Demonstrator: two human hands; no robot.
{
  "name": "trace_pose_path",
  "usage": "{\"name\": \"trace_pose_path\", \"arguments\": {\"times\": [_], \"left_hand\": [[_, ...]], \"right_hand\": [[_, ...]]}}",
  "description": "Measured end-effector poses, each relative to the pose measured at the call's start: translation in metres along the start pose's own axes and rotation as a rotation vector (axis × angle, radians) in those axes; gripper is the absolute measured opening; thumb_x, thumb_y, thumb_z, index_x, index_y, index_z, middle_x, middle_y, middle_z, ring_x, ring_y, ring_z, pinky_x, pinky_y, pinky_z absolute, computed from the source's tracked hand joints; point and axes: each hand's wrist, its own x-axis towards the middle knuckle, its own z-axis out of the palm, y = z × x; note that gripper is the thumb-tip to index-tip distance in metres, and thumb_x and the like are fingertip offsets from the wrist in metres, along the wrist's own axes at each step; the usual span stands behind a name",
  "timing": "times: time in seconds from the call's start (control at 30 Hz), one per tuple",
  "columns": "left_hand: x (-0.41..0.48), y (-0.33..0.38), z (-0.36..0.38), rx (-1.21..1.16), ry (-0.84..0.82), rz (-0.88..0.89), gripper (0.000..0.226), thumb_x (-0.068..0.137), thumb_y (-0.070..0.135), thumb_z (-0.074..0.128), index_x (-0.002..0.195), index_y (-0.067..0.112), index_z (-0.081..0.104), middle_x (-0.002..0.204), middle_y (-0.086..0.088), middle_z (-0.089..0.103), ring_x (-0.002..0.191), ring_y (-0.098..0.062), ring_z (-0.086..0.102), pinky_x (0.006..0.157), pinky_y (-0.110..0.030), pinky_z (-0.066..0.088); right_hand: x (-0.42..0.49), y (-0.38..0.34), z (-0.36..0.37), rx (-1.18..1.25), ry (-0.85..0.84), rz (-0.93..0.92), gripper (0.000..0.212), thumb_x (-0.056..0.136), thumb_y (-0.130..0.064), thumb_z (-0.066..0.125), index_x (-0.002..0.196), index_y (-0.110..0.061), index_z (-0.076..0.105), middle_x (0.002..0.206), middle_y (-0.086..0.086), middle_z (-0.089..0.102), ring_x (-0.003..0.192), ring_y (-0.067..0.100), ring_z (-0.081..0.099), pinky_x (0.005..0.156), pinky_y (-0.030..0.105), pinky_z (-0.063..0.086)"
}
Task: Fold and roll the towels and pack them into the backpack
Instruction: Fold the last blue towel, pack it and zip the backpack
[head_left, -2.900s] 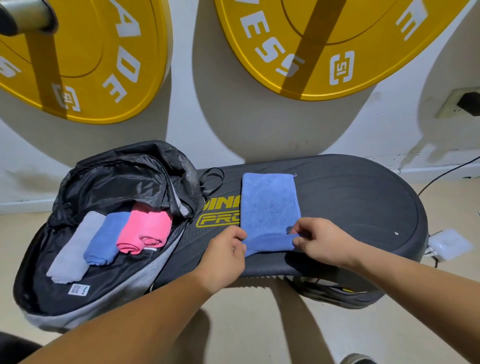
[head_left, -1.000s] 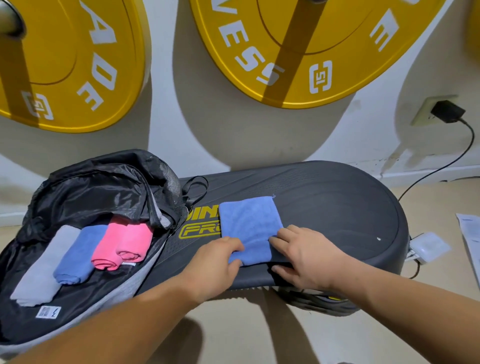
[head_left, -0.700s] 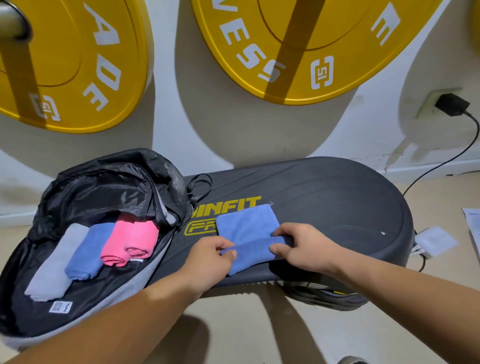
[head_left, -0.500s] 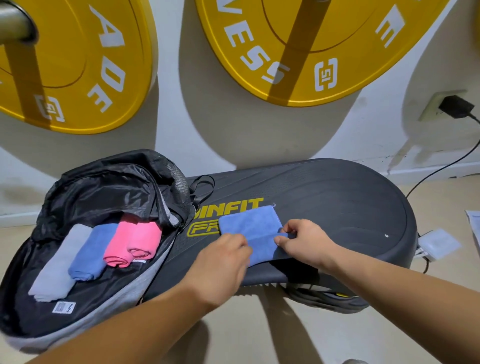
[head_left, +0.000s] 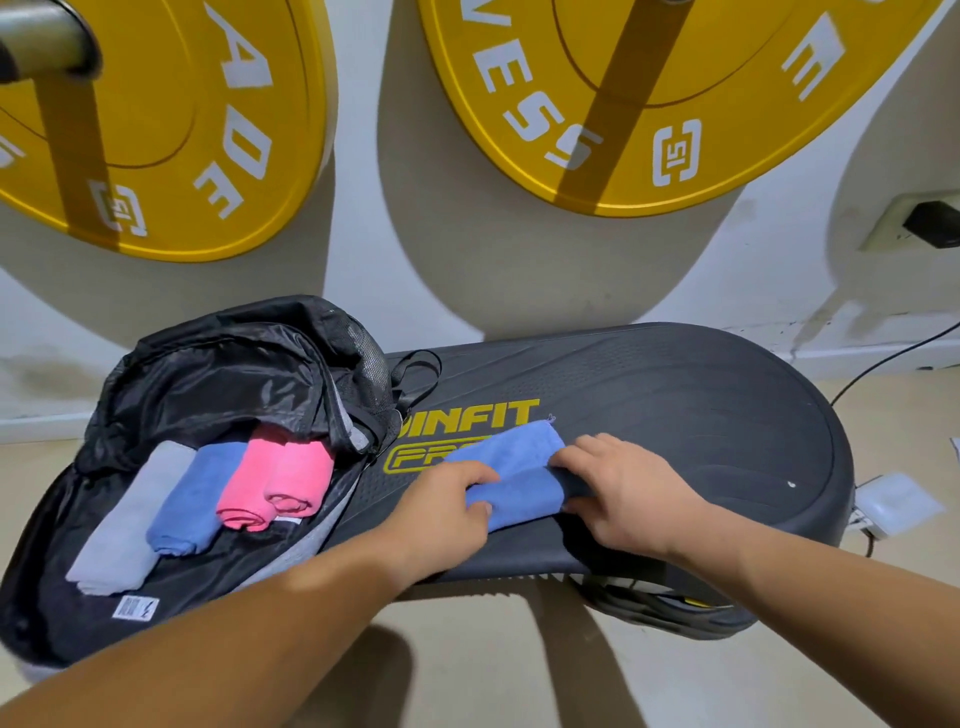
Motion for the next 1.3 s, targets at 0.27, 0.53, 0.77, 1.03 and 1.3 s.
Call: {"name": "trace_pose_path", "arguments": {"times": [0.27,0.53,0.77,1.03,1.3], "left_hand": [[0.003,-0.021,-0.012,-0.024,0.235,-0.052,0.007,0.091,0.017,0.065,0.093,0.017,0.071,0.092,-0.001,0.064,0.08,-0.014,0.058,0.08,-0.028,0.05],[0.005,-0.027,-0.011,0.177,0.024,0.096,0.031,0.094,0.037,0.063,0.122,0.022,0.062,0.122,0.01,0.063,0.116,-0.013,0.056,0.095,-0.027,0.044],[0.024,-0.022,-0.019,-0.014,-0.041,-0.108,0.012,0.09,0.031,0.069,0.093,0.023,0.06,0.096,0.004,0.063,0.087,-0.018,0.057,0.074,-0.028,0.046],[0.017,-0.018,-0.024,-0.298,-0.119,-0.307,0.033,0.067,0.018,0.089,0.091,0.012,0.067,0.079,0.004,0.062,0.066,-0.01,0.054,0.064,-0.021,0.043],[0.019,-0.007,-0.011,-0.093,-0.244,-0.244,0.034,0.065,0.041,0.07,0.094,0.026,0.062,0.078,0.009,0.055,0.069,-0.013,0.051,0.064,-0.029,0.04]], "right_hand": [[0.024,-0.012,-0.003,0.603,-0.023,0.463,0.02,0.092,-0.042,0.067,0.101,-0.024,0.065,0.087,-0.009,0.064,0.077,0.008,0.058,0.065,0.021,0.045],[0.053,-0.01,-0.005,0.703,0.07,0.569,0.031,0.084,-0.047,0.075,0.083,-0.018,0.066,0.08,0.002,0.07,0.069,0.023,0.066,0.058,0.035,0.057],[0.052,-0.001,-0.006,0.39,-0.174,0.204,0.041,0.09,-0.055,0.065,0.123,-0.029,0.068,0.107,-0.008,0.061,0.101,0.013,0.059,0.093,0.03,0.047],[0.067,-0.012,-0.019,0.35,-0.313,0.222,0.021,0.084,-0.045,0.072,0.095,-0.031,0.062,0.082,-0.012,0.059,0.084,0.018,0.057,0.078,0.031,0.049],[0.06,-0.014,-0.024,0.429,-0.327,0.197,0.021,0.084,-0.037,0.074,0.099,-0.026,0.065,0.091,-0.007,0.065,0.085,0.016,0.059,0.077,0.03,0.049]]}}
